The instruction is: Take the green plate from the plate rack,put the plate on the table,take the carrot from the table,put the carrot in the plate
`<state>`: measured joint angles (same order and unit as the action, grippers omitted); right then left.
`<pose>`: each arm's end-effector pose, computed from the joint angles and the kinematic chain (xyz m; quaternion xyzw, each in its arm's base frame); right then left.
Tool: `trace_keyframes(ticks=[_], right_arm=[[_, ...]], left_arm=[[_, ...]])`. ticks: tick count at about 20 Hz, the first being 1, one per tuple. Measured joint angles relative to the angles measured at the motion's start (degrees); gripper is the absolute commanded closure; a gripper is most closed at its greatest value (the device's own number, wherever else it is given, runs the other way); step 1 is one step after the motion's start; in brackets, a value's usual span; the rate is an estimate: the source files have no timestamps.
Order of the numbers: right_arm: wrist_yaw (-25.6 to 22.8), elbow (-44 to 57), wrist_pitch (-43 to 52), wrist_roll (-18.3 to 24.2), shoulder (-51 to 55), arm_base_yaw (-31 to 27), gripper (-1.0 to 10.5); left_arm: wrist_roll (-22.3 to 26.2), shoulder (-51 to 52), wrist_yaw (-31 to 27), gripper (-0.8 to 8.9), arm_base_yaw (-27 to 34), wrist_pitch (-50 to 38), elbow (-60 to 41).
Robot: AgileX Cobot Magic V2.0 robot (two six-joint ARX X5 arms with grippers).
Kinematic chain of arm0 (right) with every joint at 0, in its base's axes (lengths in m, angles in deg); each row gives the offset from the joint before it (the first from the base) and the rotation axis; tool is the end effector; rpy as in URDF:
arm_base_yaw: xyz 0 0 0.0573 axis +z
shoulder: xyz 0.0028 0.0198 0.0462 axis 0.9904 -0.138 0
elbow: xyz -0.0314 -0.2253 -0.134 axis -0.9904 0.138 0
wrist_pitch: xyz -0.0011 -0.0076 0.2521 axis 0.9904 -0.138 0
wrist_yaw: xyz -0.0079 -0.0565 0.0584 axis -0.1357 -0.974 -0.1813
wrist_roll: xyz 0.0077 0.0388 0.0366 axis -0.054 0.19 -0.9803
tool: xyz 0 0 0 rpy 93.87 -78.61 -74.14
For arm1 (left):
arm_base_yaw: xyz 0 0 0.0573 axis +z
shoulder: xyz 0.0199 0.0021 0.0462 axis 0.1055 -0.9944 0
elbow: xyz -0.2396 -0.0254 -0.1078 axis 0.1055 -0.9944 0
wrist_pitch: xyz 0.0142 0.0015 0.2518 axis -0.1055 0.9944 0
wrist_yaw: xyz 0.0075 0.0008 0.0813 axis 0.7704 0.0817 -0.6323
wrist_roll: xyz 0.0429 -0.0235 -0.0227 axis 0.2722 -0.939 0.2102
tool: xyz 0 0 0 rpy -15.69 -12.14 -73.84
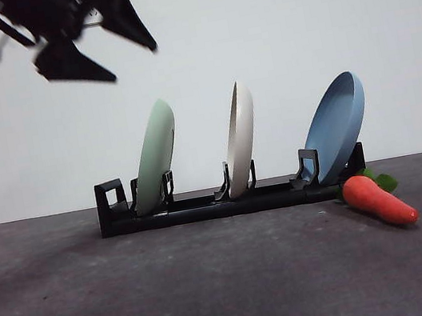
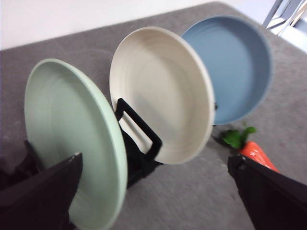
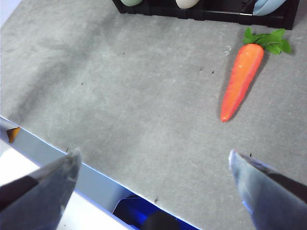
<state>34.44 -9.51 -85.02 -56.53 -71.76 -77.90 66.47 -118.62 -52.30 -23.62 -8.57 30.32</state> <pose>0.1033 0.0220 0.3341 0.0406 0.3722 0.2892 0.8810 0.3549 -0.1237 0.3141 -0.0010 0.2467 -0.3297 0.9113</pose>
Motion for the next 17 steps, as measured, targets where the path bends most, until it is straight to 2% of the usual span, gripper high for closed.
trace_keyframes(ticks=[5,8,10,12,14,17], right_arm=[[0.0,0.0,0.0,0.0,0.0,0.0,2.9],[0.0,0.0,0.0,0.0,-0.1,0.0,2.9],[0.0,0.0,0.0,0.0,-0.5,0.0,2.9],[0.0,0.0,0.0,0.0,-1.0,0.0,2.9],[0.0,0.0,0.0,0.0,-1.5,0.0,2.9],[0.0,0.0,0.0,0.0,-1.9,0.0,2.9]], left_arm=[[0.0,-9.3,-2.4,1.95,0.0,-5.4,2.8],[0.0,-11.0,-3.0,3.53,0.0,-6.5,2.8],[0.0,-11.7,-3.0,3.58,0.0,-6.9,2.8],[0.0,-11.8,-3.0,4.85,0.0,-7.0,2.8],[0.0,-11.8,-2.9,5.14,-0.1,-7.1,2.8],[0.0,-11.8,-2.3,6.09,-0.2,-7.1,2.8]])
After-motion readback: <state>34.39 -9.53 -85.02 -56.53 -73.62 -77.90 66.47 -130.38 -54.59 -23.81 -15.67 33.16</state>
